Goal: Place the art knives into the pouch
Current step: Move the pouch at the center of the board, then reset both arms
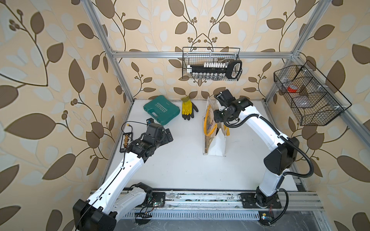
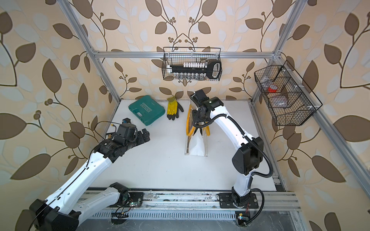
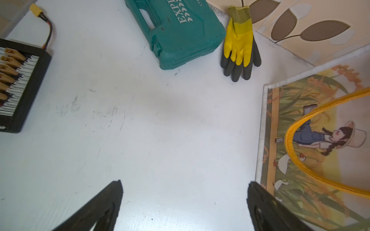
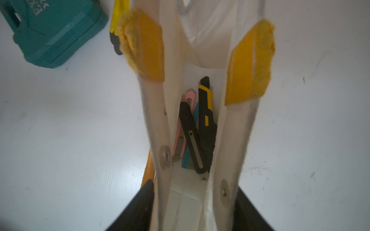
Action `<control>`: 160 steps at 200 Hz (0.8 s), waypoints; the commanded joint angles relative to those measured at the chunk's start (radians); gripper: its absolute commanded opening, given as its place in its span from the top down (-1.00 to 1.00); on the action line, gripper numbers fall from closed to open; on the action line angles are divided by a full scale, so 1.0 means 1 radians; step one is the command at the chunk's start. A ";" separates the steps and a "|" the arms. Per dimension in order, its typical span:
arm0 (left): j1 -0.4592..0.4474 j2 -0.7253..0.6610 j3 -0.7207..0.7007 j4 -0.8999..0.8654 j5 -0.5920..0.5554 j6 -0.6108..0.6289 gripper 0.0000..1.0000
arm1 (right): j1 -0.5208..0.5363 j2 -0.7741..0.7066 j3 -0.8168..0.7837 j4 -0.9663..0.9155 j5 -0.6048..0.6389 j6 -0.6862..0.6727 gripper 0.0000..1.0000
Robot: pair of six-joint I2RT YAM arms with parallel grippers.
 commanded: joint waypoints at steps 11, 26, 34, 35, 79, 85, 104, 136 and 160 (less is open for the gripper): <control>0.024 -0.004 -0.016 -0.048 -0.091 0.045 -0.98 | -0.032 -0.151 -0.023 0.012 0.000 -0.038 -0.66; 0.033 -0.002 -0.022 -0.049 -0.111 0.040 -0.98 | -0.051 -0.219 -0.059 0.030 0.028 -0.043 -0.84; 0.039 0.000 -0.025 -0.048 -0.115 0.034 -0.98 | -0.070 -0.258 -0.082 0.045 0.028 -0.043 -0.90; 0.040 0.000 -0.025 -0.048 -0.115 0.035 -0.98 | -0.072 -0.264 -0.085 0.049 0.028 -0.043 -0.90; 0.057 0.054 -0.023 -0.057 -0.175 0.025 -0.98 | -0.214 -0.414 -0.286 0.118 0.119 -0.065 -0.99; 0.058 0.054 -0.026 -0.057 -0.189 0.023 -0.98 | -0.235 -0.424 -0.323 0.124 0.138 -0.074 -0.99; 0.059 0.042 -0.040 -0.042 -0.233 0.030 -0.98 | -0.296 -0.454 -0.443 0.159 0.209 -0.098 -0.99; 0.066 0.033 -0.078 0.005 -0.352 0.058 -0.98 | -0.368 -0.548 -0.744 0.441 0.244 -0.182 -0.99; 0.078 0.055 -0.152 0.124 -0.412 0.143 -0.98 | -0.371 -0.618 -0.955 0.679 0.298 -0.249 -0.99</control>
